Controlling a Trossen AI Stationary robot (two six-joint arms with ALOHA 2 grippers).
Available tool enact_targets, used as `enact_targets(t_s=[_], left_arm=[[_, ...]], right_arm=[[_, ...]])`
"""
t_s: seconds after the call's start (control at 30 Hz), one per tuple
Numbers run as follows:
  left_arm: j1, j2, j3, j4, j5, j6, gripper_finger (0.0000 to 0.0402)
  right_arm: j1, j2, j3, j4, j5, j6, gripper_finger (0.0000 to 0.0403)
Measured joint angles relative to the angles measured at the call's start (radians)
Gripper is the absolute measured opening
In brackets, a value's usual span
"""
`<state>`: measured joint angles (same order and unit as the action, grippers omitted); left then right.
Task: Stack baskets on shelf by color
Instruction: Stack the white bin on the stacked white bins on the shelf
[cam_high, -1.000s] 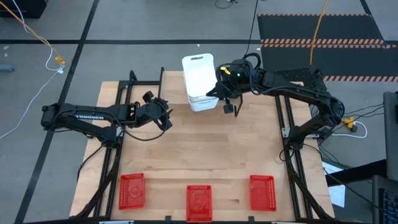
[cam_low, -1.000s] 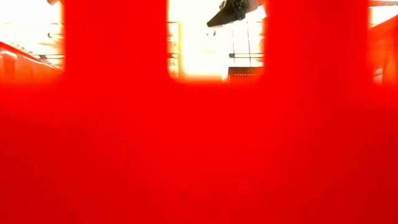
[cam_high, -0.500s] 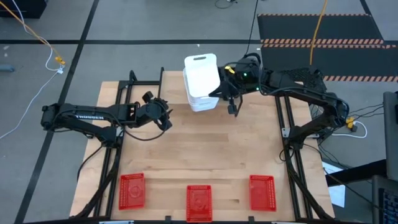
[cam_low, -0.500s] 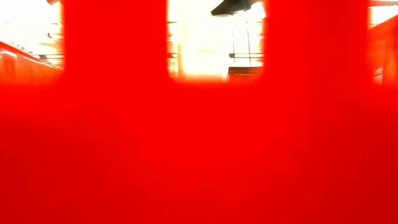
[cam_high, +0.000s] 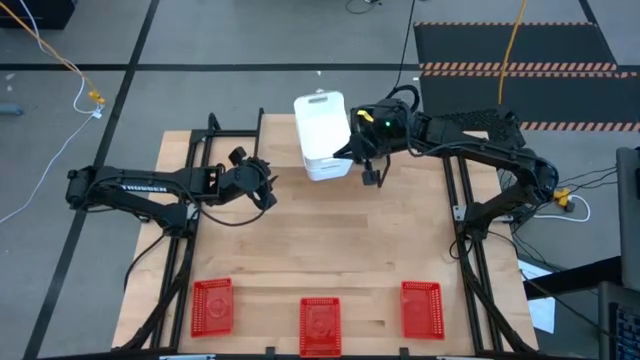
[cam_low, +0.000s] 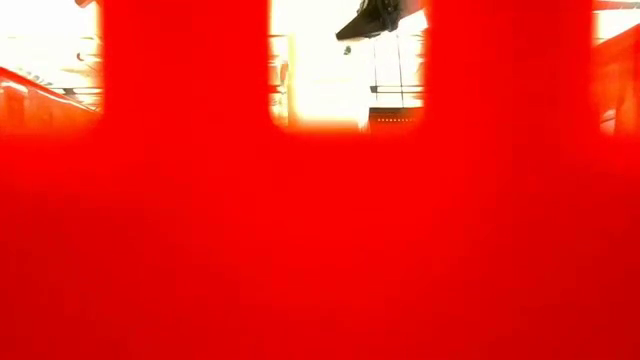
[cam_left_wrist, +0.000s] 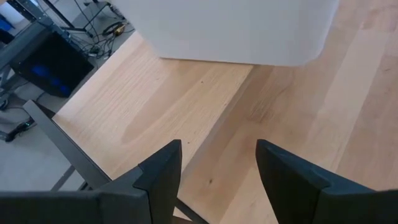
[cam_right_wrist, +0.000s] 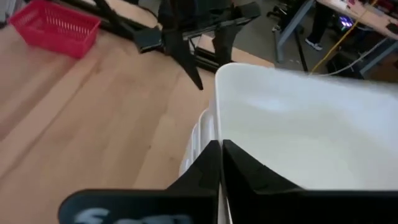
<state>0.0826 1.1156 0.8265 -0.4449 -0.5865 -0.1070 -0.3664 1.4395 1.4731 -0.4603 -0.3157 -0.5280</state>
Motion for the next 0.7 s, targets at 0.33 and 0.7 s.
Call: enact_targets(t_s=[0.33, 0.7], left_arm=[[0.0, 0.0, 0.0, 0.0, 0.0, -0.007, 0.0207], [0.0, -0.001, -0.025, -0.106, -0.001, -0.088, 0.0207]], right_arm=[[0.0, -0.001, 0.0, 0.03, 0.0, 0.045, 0.0073], [0.095, -0.054, -0.102, -0.017, 0.025, -0.009, 0.0135]])
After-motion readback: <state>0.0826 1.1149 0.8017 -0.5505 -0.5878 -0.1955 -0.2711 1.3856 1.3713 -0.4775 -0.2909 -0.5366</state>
